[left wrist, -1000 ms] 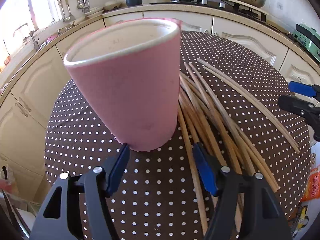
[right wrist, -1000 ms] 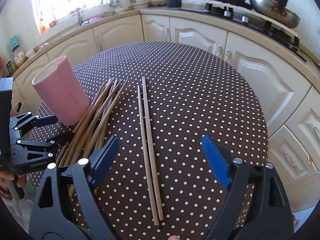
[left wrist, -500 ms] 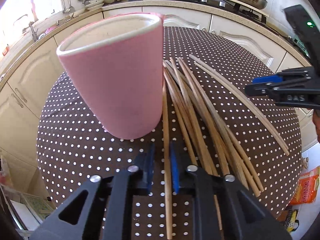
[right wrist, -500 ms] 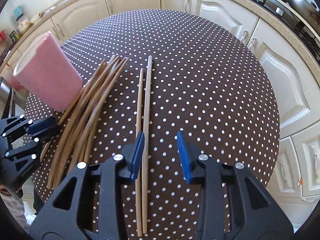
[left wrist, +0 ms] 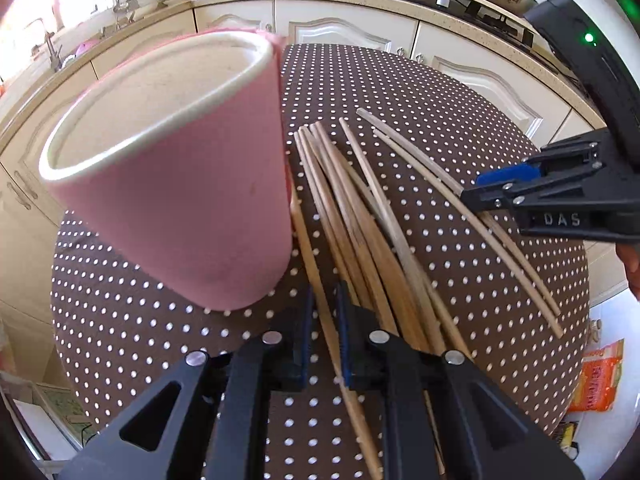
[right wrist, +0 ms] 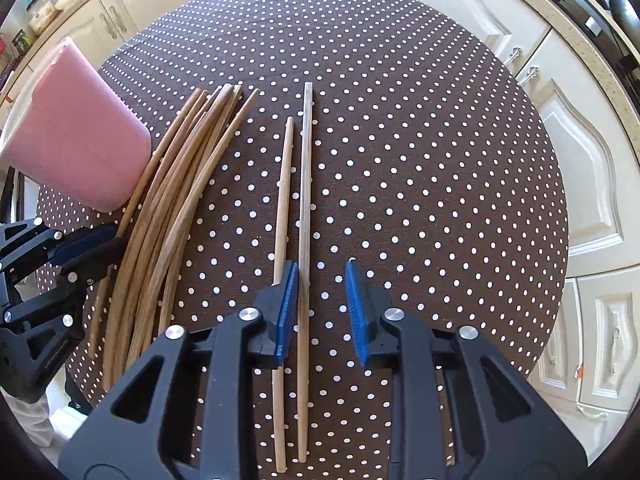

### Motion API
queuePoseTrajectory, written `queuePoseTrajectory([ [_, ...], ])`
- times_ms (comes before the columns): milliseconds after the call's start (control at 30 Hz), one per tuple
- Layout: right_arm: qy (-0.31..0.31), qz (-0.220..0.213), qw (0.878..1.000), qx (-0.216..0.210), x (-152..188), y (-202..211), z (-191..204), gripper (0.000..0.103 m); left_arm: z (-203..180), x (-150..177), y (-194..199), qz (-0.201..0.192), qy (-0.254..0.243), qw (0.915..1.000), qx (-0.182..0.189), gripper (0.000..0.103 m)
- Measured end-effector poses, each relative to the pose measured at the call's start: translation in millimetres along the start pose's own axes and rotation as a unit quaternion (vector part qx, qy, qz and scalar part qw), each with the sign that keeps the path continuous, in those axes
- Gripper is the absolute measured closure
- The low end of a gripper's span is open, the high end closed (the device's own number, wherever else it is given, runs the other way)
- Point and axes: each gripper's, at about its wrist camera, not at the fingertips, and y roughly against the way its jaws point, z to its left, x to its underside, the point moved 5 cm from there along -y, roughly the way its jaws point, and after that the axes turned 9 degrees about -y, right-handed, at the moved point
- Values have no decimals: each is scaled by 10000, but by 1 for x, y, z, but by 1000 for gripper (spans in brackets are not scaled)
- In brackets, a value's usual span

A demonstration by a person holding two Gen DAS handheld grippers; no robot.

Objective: Organize utensils
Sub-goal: 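Lower the right gripper onto a loose chopstick and close on it, then lift the chopstick with the right gripper and lower it into the pink cup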

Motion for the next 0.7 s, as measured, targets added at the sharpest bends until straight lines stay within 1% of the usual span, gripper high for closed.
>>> queuePoseTrajectory([
  [100,-51,27,10000,-3,-10,-3,-1,96,1,-7,-5,52,82,9999,67,96],
  [267,-208,-98,9996,-185,-7,1,-3,97,3,-11,-7,-1,184,9998,125,96],
  [333,-277,-214,9989,-311,8,7,-7,97,4,-9,-6,-135,288,9993,194,97],
  [433,-463,-469,9969,-421,22,16,-11,97,3,-4,4,-510,407,9974,313,97],
  [700,-802,-1202,9860,-831,43,62,-17,97,-6,-4,48,-1290,194,9908,355,98],
])
